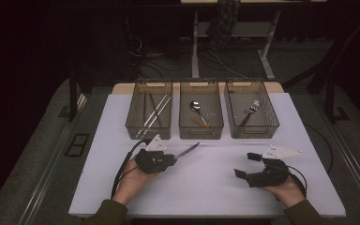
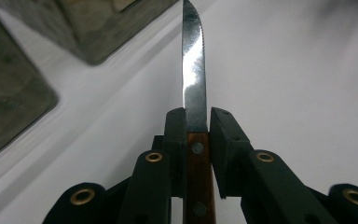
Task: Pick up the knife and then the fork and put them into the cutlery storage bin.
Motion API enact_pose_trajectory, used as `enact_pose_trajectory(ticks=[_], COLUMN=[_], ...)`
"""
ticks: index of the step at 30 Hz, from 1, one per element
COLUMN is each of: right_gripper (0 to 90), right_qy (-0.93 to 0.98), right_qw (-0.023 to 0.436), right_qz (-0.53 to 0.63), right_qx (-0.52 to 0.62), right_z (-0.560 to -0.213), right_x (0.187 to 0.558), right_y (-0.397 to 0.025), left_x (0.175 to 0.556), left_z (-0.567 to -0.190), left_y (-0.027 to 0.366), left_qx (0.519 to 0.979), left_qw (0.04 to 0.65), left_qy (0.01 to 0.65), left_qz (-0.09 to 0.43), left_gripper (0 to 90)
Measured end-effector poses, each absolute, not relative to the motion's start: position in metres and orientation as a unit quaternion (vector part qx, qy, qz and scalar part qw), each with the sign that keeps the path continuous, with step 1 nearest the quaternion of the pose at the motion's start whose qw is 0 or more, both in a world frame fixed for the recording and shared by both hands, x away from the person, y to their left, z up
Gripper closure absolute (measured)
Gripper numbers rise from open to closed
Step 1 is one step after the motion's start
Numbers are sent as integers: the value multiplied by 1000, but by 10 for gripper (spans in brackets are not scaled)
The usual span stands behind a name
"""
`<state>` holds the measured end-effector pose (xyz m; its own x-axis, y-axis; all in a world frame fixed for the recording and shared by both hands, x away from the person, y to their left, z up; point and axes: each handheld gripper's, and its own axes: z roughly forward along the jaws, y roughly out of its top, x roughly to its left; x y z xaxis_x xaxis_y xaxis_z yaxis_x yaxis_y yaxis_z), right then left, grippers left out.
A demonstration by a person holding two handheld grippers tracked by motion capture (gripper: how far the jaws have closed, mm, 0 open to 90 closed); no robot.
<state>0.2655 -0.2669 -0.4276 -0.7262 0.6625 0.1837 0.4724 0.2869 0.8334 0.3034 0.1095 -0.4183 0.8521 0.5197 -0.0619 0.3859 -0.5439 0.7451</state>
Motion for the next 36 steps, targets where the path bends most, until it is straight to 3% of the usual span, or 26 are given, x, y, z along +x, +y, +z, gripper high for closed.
enact_pose_trajectory(ticks=[9, 24, 29, 36], right_gripper=[230, 340, 450, 630], right_qy=[785, 767, 747, 740], right_qw=[66, -25, -53, -57], right_qz=[505, 547, 570, 577], right_qx=[353, 335, 339, 341], right_z=[-419, -421, -420, -419], right_x=[278, 300, 305, 305], right_y=[-246, -196, -192, -192], left_x=[290, 279, 277, 277], left_z=[-406, -398, -400, -400], left_y=[92, 75, 72, 69], left_qx=[859, 849, 850, 847], left_qw=[443, 472, 471, 475], left_qy=[243, 218, 216, 215], left_qz=[85, 92, 92, 102], left_gripper=[766, 766, 766, 766])
